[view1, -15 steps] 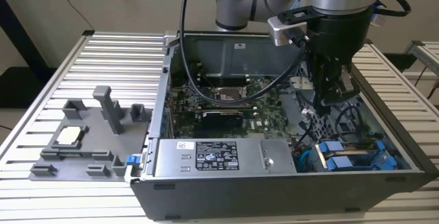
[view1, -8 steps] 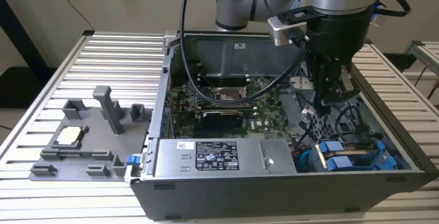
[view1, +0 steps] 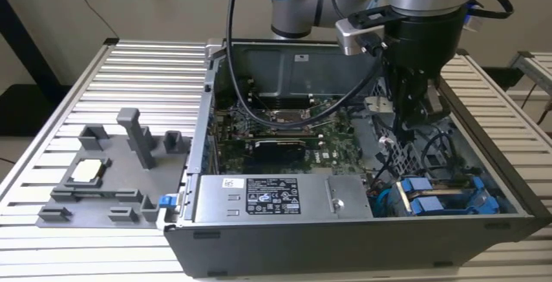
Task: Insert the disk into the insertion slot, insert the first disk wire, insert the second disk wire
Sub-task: 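Insert the second disk wire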
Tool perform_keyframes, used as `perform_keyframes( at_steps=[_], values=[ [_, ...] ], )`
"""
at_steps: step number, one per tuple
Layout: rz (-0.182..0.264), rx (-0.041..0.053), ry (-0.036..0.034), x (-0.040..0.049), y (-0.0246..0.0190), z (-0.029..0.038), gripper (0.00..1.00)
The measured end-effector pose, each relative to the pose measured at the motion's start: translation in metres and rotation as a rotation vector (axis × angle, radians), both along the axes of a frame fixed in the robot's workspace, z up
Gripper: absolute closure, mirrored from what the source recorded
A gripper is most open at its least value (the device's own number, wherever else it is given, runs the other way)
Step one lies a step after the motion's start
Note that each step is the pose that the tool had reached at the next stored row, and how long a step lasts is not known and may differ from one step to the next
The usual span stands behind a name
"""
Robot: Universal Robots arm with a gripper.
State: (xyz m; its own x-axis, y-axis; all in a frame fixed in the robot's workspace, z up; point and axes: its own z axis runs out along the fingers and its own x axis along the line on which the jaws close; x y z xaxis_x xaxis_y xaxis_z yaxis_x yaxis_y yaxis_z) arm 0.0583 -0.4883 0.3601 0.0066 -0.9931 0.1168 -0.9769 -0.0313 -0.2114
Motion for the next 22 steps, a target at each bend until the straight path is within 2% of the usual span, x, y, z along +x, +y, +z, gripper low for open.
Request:
perform_keyframes(
  at_steps=[10, 11, 13, 14, 15, 18, 19, 22],
  values=[
    [0.0, 0.0001, 0.0, 0.0, 0.0014, 0.0, 0.83],
    [0.0, 0.0001, 0.0, 0.0, 0.0015, 0.0, 0.77],
    [0.0, -0.0004, -0.0001, 0.0, 0.0019, 0.0, 0.77],
    [0.0, -0.0041, 0.0, -0.0001, 0.0028, -0.0001, 0.77],
    [0.0, -0.0131, 0.0, -0.0001, 0.0038, -0.0003, 0.77],
    [0.0, -0.0585, -0.0003, -0.0003, 0.0083, -0.0011, 0.77],
    [0.0, -0.0695, -0.0005, -0.0007, 0.0101, -0.0015, 0.77],
    [0.0, -0.0793, -0.0028, -0.0018, 0.0146, -0.003, 0.77]
  ],
)
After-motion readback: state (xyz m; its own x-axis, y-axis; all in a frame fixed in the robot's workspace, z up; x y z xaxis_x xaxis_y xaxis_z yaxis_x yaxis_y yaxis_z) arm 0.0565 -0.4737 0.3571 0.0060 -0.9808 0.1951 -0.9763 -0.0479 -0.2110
